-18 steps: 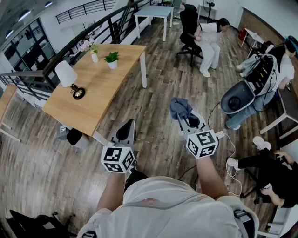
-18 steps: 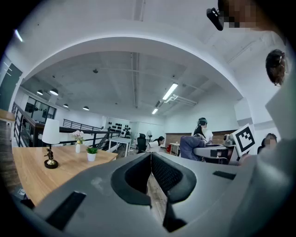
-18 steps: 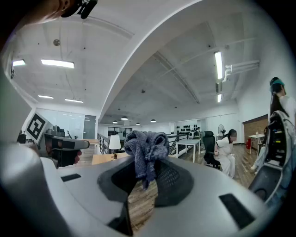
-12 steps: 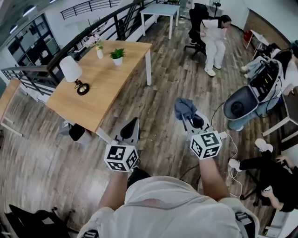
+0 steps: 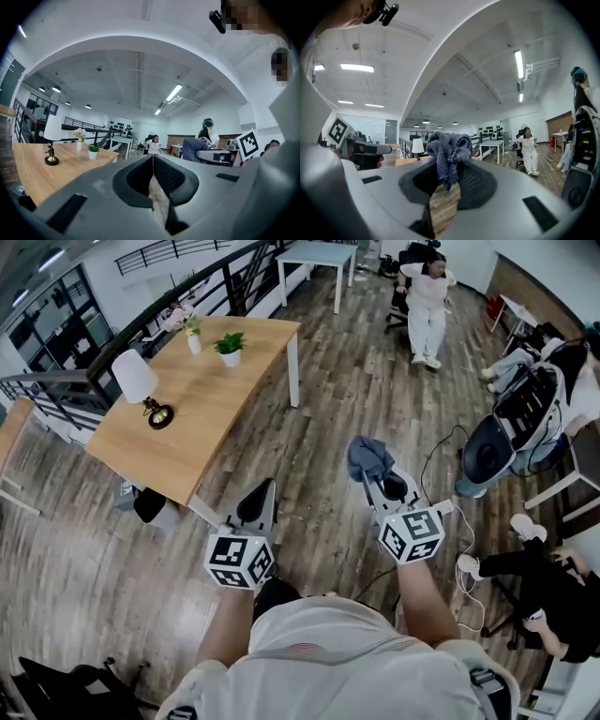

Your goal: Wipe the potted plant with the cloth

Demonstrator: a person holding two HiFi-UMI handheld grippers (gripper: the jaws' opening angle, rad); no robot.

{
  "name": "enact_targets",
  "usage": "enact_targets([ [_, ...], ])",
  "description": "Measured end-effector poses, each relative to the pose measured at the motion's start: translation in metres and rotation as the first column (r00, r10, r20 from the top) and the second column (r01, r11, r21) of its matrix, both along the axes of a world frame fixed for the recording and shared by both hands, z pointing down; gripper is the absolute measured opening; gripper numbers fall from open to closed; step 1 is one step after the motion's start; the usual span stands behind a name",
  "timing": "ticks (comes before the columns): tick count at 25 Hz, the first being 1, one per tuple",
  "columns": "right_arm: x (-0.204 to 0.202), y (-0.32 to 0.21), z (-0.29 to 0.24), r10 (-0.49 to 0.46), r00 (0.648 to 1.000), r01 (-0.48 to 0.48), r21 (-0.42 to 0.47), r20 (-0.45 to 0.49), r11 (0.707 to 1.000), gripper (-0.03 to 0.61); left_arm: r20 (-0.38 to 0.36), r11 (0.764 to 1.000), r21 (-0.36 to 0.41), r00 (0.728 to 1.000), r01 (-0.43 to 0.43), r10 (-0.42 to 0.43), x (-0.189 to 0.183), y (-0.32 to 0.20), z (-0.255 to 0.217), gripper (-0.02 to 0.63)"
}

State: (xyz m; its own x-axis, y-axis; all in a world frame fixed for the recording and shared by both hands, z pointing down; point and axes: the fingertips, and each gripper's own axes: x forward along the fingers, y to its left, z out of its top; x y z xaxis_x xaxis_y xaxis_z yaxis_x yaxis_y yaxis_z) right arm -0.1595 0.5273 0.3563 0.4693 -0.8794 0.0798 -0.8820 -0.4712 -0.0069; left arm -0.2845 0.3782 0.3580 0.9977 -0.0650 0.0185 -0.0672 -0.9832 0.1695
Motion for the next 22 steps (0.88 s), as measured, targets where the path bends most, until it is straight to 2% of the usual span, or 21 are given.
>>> enact_targets([
  [3,0.002,-0.006,0.003,-0.005,1.000,0.005,0.009,0.010,1.000,0.132,0.006,1.000,-0.011,1.000,-0.006,0.006,0.003,-0.007,0.004,0.015],
  [11,0.016,-0.044,0.030,0.006,0.999,-0.003,-0.054,0.045,0.999,0.133,0.029,0.998,-0.049,0.999,-0.036,0.038,0.025,-0.046,0.024,0.015],
  [22,0.058,-0.158,0.031,0.054,0.997,-0.049,-0.111,0.050,0.993,0.135,0.029,0.992,-0.094,0.996,-0.085,0.088,0.069,-0.171,0.027,0.015],
])
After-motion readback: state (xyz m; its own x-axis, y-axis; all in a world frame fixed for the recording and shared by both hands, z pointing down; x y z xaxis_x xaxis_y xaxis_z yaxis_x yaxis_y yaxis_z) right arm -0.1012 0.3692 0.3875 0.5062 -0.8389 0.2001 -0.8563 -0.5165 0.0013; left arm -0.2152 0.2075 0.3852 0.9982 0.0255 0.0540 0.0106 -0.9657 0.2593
